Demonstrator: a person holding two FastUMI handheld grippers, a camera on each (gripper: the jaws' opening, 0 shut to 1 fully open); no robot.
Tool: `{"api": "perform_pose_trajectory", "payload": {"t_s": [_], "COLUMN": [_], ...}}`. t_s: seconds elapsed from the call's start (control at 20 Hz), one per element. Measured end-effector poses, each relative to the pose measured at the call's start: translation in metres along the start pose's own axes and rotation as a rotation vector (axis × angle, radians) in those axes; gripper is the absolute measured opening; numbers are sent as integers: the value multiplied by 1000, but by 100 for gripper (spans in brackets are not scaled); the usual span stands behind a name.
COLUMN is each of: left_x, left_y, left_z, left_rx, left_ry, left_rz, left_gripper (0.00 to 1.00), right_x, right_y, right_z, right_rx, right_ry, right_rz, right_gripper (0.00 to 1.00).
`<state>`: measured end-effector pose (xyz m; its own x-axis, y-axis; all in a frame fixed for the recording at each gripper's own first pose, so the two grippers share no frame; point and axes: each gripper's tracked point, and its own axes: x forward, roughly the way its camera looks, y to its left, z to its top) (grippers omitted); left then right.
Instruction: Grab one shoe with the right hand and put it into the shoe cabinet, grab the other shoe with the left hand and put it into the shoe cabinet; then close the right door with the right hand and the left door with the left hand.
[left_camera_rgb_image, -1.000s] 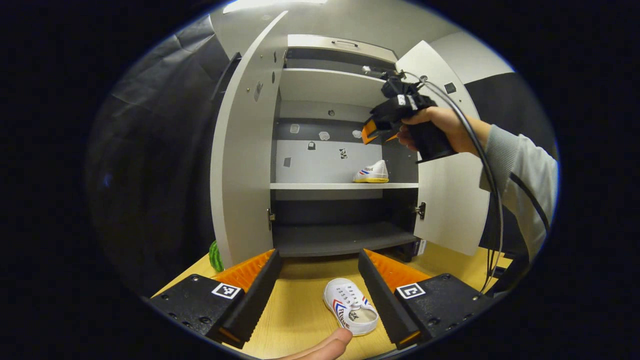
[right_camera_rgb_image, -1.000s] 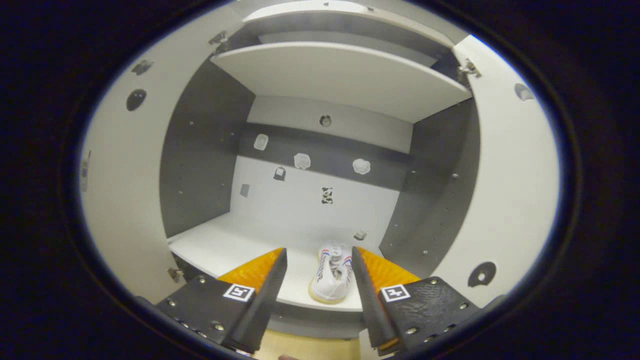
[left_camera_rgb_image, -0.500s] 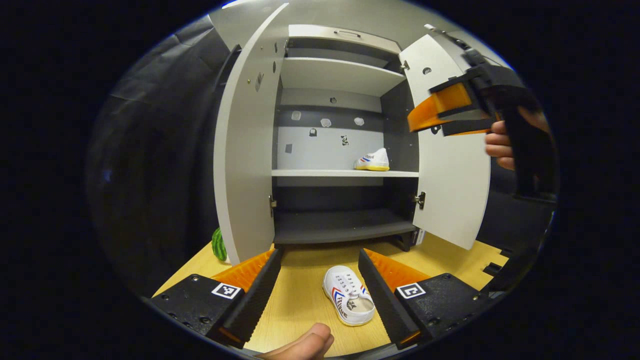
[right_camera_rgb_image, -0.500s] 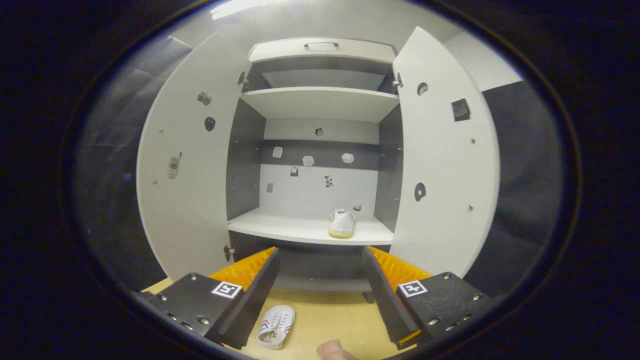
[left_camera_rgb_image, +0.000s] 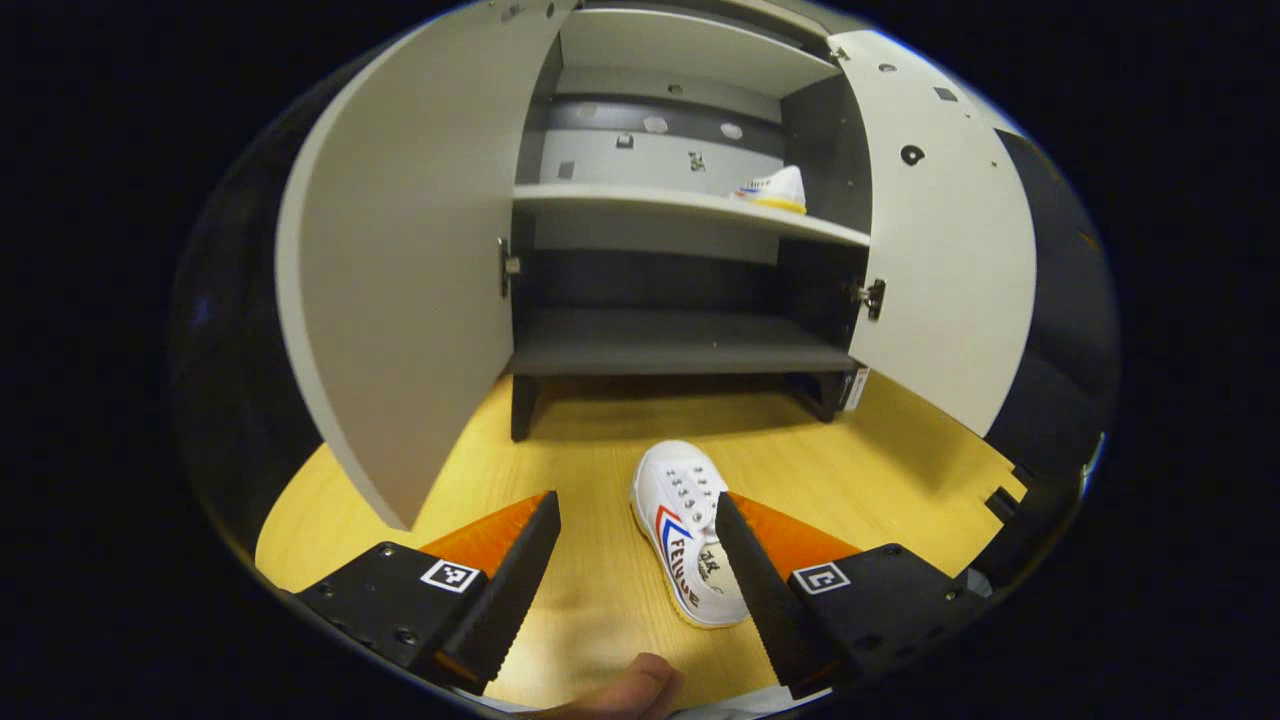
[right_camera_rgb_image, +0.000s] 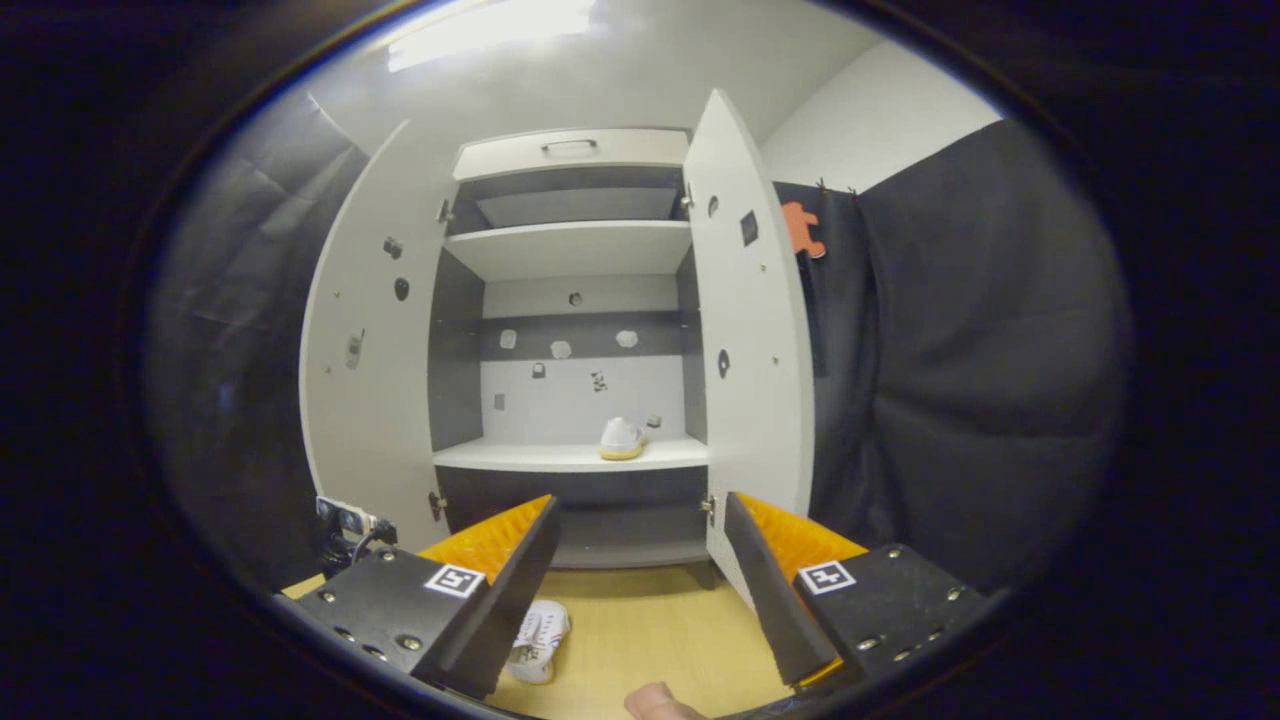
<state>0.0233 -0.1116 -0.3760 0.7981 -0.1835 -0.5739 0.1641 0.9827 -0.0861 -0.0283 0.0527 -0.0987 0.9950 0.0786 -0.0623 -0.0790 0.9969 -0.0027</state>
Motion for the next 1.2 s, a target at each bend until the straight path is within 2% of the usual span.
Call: {"api": "perform_pose_trajectory", "payload": {"t_s": [0.25, 0.55, 0.7, 0.85, 1.0, 1.05, 1.2], "left_x": [29, 56, 70, 77, 82, 82, 79], "left_y": [-6, -6, -10, -15, -22, -23, -22], "left_z": [-39, -55, -58, -61, -61, -61, -62], "left_rx": [35, 80, 107, 75, 97, 107, 127], "left_ry": [144, 280, 307, 337, 326, 325, 346], "left_rz": [-16, -7, -17, -39, -78, -78, -73], "left_gripper": [98, 98, 94, 77, 67, 58, 51], "right_x": [4, 21, 26, 29, 28, 26, 19], "right_y": [-25, -56, -62, -67, -73, -75, -80], "right_z": [-17, -42, -48, -53, -48, -45, -43], "right_rx": [33, 51, 70, 68, 64, 68, 76], "right_ry": [-13, 11, 12, 31, 20, 14, 13], "right_rz": [-29, -70, -70, -71, -83, -87, -103], "right_gripper": [98, 98, 96, 94, 97, 97, 94]}}
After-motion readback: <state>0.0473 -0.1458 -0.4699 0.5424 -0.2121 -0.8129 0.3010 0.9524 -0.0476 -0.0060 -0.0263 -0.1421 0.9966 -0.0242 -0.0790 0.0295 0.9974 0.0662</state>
